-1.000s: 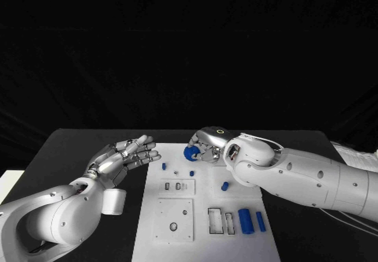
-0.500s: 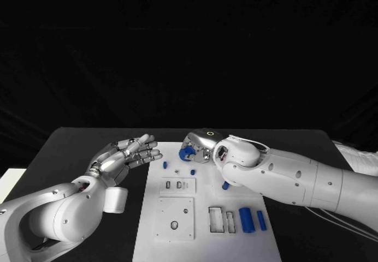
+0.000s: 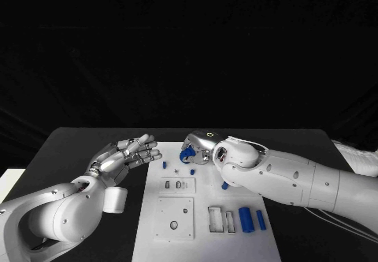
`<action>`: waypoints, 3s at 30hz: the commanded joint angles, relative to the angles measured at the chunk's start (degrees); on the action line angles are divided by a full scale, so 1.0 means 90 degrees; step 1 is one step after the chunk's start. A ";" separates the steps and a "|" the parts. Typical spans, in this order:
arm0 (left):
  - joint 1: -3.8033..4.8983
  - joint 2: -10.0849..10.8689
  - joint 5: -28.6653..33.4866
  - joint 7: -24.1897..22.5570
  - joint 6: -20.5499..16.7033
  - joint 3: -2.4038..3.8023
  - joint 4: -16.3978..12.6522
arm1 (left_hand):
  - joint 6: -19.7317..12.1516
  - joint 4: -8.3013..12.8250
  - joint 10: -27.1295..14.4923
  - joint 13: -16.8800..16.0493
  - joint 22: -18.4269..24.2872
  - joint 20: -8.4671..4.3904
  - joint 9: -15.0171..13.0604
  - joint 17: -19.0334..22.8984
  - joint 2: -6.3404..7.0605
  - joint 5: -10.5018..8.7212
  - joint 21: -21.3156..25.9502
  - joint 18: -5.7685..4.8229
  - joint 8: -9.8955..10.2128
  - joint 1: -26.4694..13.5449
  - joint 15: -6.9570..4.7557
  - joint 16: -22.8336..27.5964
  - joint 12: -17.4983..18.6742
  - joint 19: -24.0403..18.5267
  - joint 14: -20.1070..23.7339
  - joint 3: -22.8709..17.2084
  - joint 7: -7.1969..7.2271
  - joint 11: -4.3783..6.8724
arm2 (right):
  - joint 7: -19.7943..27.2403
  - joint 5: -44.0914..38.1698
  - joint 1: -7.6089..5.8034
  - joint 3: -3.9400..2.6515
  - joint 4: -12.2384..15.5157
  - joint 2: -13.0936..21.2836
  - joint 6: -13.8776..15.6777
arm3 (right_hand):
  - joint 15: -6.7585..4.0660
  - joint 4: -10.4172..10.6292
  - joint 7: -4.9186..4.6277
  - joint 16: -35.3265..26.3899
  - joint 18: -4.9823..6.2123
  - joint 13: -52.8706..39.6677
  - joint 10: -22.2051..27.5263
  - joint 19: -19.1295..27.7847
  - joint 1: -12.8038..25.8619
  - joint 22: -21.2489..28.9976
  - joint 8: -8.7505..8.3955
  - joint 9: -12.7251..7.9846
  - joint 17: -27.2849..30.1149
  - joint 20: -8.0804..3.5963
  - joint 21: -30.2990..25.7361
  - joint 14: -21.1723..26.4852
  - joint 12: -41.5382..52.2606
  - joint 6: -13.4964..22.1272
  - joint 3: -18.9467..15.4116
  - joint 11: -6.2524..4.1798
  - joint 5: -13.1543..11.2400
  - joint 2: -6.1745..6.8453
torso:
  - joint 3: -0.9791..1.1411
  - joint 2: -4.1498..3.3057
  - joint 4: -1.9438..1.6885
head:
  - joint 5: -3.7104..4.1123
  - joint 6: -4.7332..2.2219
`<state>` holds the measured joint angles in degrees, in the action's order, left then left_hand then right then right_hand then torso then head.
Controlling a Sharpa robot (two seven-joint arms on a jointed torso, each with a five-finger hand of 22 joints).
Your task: Assemble the parts on the task board
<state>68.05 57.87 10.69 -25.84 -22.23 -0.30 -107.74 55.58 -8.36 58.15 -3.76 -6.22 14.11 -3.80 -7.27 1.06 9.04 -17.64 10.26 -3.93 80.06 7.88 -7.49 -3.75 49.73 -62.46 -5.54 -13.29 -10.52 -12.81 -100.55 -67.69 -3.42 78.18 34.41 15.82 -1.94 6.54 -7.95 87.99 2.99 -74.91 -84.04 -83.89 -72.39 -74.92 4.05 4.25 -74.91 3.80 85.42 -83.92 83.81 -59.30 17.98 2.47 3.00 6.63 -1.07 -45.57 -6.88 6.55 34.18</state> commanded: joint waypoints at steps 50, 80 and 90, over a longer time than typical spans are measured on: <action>-0.0006 -0.0209 0.0009 0.0017 0.0282 -0.0014 0.0432 | -0.0029 0.0057 -0.0049 0.0006 0.0015 0.0010 0.0007 0.0010 -0.0027 -0.0008 0.0030 0.0020 0.0022 0.0033 0.0005 0.0036 0.0017 -0.0019 0.0046 -0.0015 -0.0021 -0.0008 | 0.2427 0.4126 0.0076 -0.0073 0.0426 0.2853 0.0191 | 0.0122 0.0141 -0.0069 0.0083 -0.0070 -0.1148 -0.0271 -0.0158 -0.0715 -0.0432 -0.0045 -0.0022 -0.1349 0.0137 -0.0044 -0.0607 -0.0183 0.0426 -0.1452 0.0115 0.0622 0.0064 | 0.0202 0.0105 0.0318 | 0.0154 -0.0191; -0.0020 -0.0246 0.0009 0.0016 0.0295 -0.0028 0.0515 | -0.0025 0.0062 -0.0043 0.0003 0.0017 0.0010 0.0006 0.0007 -0.0033 -0.0008 0.0030 0.0022 0.0019 0.0034 0.0002 0.0035 0.0011 -0.0016 0.0037 -0.0019 -0.0018 -0.0005 | 0.2224 0.3575 0.0429 -0.0070 -0.0292 0.2335 0.0052 | 0.0099 -0.0161 -0.0034 0.0110 -0.0080 -0.1215 -0.0321 -0.0184 -0.0914 -0.0494 0.0009 0.0012 -0.1413 0.0121 -0.0010 -0.0619 -0.0080 0.0127 -0.1276 0.0080 0.0312 -0.0493 | 0.0235 0.0088 0.0324 | 0.0091 -0.0073; -0.0020 -0.0249 0.0009 0.0020 0.0290 -0.0028 0.0516 | -0.0023 0.0067 -0.0041 0.0003 0.0018 0.0009 0.0005 0.0005 -0.0036 -0.0008 0.0029 0.0023 0.0018 0.0037 0.0001 0.0037 0.0009 -0.0015 0.0032 -0.0023 -0.0017 -0.0003 | 0.2225 0.3570 0.0451 -0.0070 -0.0378 0.2256 -0.0003 | 0.0054 -0.0338 0.0028 0.0121 -0.0088 -0.1274 -0.0365 -0.0201 -0.1048 -0.0536 0.0046 0.0024 -0.1438 0.0085 0.0009 -0.0624 0.0013 -0.0096 -0.0929 0.0025 0.0094 -0.0802 | 0.0230 0.0093 0.0324 | 0.0077 -0.0050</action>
<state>67.85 55.73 10.70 -25.37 -20.77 -0.58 -103.04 55.59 -8.06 58.15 -3.76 -6.10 14.11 -3.80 -7.24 1.06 9.04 -17.65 10.26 -3.93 80.06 7.88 -7.49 -3.75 49.74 -62.47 -5.85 -13.29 -10.52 7.30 -67.64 -63.72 -4.05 74.84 54.84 16.89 -1.11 3.52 -7.77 88.88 3.03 -75.27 -83.95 -83.89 -81.67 -74.91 4.40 4.37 -74.92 4.63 85.21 -83.92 83.82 -59.78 9.39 3.19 4.17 0.35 1.02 -44.74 -4.00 7.37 33.72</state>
